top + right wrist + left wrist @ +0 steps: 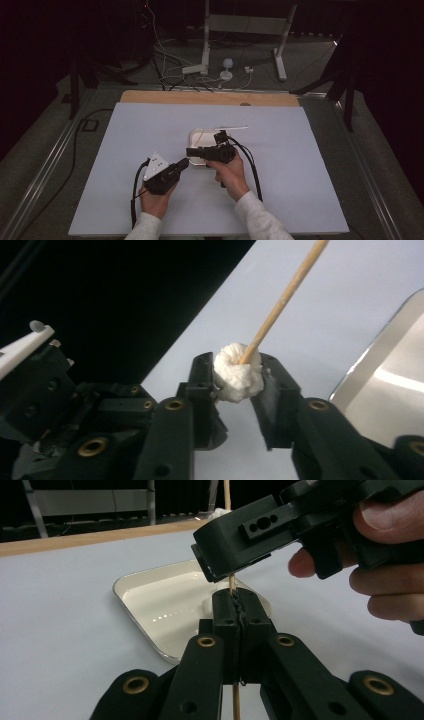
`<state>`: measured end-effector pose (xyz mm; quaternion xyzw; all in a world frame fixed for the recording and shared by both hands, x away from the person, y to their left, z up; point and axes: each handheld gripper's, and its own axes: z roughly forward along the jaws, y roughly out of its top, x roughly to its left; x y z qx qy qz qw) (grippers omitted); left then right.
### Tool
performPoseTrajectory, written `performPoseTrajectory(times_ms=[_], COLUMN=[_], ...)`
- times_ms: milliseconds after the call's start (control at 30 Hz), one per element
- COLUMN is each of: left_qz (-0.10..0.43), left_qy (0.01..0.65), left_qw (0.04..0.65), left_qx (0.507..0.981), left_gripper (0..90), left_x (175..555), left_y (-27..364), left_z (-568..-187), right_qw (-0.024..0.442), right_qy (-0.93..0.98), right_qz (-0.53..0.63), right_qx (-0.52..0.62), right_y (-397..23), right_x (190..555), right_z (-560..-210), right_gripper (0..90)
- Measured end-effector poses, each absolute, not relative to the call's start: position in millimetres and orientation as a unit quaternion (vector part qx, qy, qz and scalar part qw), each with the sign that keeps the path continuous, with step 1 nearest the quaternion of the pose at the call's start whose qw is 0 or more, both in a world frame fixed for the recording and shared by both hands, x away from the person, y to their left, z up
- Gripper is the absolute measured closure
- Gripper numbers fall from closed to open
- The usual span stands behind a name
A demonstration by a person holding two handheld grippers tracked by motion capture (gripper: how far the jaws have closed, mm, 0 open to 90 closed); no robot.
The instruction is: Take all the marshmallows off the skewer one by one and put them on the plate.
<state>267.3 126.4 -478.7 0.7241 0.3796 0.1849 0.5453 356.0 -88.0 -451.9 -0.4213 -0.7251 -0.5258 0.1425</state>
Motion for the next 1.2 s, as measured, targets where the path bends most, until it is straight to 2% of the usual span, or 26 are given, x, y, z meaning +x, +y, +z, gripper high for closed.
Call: performPoseTrajectory(times_ms=[67, 300, 500, 633, 1067, 1200], left_qz=[0.186, 0.185, 0.188, 0.187, 0.192, 0.189], left_qy=[0.376, 0.363, 0.355, 0.346, 0.335, 0.349], left_qw=[0.544, 0.551, 0.545, 0.549, 0.549, 0.546], left_qx=[0.727, 0.728, 0.736, 0.737, 0.741, 0.738], left_gripper=[90.0, 90.0, 90.0, 90.0, 90.0, 90.0], left_x=[267.3, 266.0, 264.4, 263.5, 261.5, 262.1], left_y=[126.3, 126.5, 127.1, 124.3, 126.4, 132.2], left_z=[-478.3, -475.9, -476.5, -476.0, -474.0, -477.7], right_qw=[0.135, 0.117, 0.079, 0.076, 0.056, 0.028], right_qy=[-0.723, -0.721, -0.710, -0.706, -0.702, -0.680], right_qz=[-0.531, -0.539, -0.551, -0.554, -0.562, -0.581], right_qx=[-0.421, -0.419, -0.431, -0.433, -0.434, -0.446], right_y=[-88.3, -93.0, -102.7, -120.0, -124.0, -151.8], right_x=[354.0, 352.4, 356.1, 364.7, 368.2, 375.2], right_z=[-449.8, -441.1, -428.6, -417.7, -406.5, -386.8], right_gripper=[76.1, 77.7, 79.6, 79.6, 80.2, 80.5])
